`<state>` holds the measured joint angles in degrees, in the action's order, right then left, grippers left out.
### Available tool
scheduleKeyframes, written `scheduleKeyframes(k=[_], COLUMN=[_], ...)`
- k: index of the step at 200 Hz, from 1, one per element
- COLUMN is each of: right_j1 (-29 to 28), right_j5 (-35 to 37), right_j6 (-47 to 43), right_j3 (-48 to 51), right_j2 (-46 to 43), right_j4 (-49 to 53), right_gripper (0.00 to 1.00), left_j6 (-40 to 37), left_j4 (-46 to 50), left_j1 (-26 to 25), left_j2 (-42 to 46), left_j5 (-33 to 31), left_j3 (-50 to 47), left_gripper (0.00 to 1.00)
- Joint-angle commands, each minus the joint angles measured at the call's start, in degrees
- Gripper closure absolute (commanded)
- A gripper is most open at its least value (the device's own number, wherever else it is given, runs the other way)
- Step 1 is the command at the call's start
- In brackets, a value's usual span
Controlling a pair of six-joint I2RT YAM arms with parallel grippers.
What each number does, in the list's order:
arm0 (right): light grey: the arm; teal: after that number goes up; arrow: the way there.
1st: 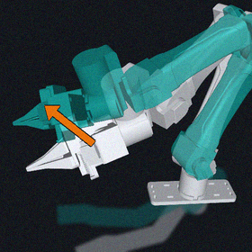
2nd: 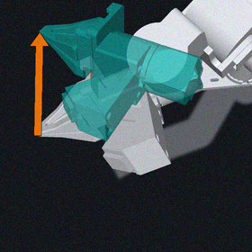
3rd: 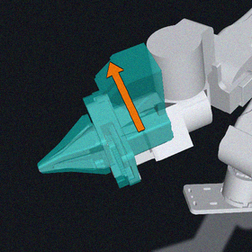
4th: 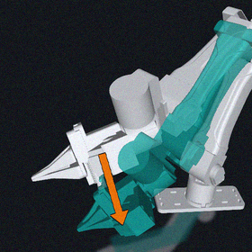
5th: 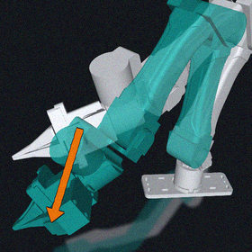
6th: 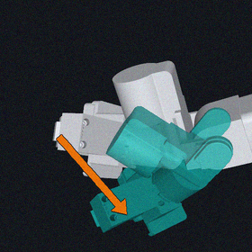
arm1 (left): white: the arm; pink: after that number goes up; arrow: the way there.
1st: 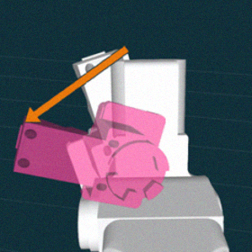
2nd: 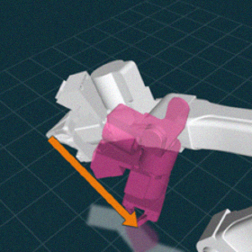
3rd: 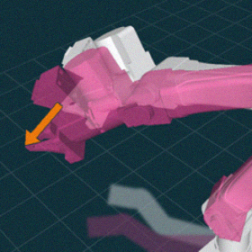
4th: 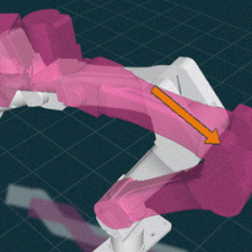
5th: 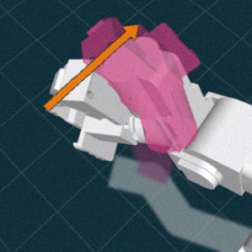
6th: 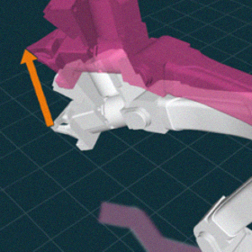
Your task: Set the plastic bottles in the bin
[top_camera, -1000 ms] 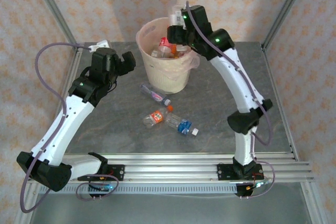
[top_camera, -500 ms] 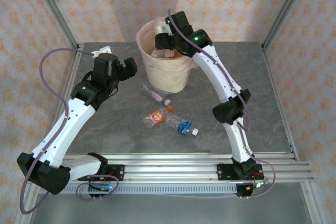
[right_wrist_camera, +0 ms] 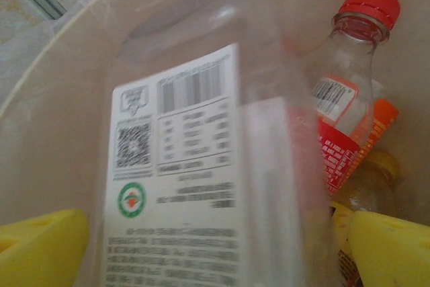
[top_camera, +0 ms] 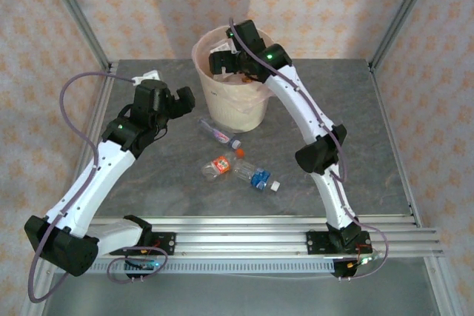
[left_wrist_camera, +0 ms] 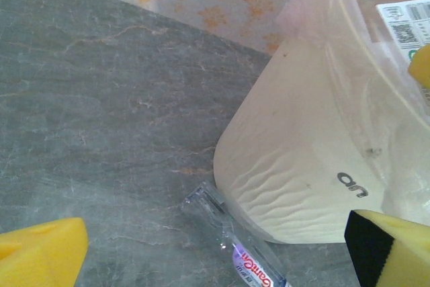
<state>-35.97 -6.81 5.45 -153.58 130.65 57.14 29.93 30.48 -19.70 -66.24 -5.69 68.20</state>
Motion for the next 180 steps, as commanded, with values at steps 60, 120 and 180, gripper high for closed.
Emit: scheduleKeyframes(k=[60, 120, 180], right_j1=[-0.25, -0.25, -0.25], right_j5=[5.07, 17.27, 22.89], right_j6=[-0.8, 1.93, 7.69], right_j3=[-1.9, 6.02, 41.04], right_j2=[-8.77, -18.72, -41.0], right_j4=[3.07, 7.39, -2.38], right_gripper=[0.01, 0.01, 0.01], left_j6=[-5.33, -11.91, -15.48], left_j4=[-1.87, -2.97, -2.65], left_j1=[-1.22, -8.75, -17.02], left_j2=[2.38, 1.81, 0.56], left_j5=[6.92, 10.8, 5.92], left_j3=[-7.02, -13.88, -19.5], left_gripper=[0.0, 0.0, 0.0])
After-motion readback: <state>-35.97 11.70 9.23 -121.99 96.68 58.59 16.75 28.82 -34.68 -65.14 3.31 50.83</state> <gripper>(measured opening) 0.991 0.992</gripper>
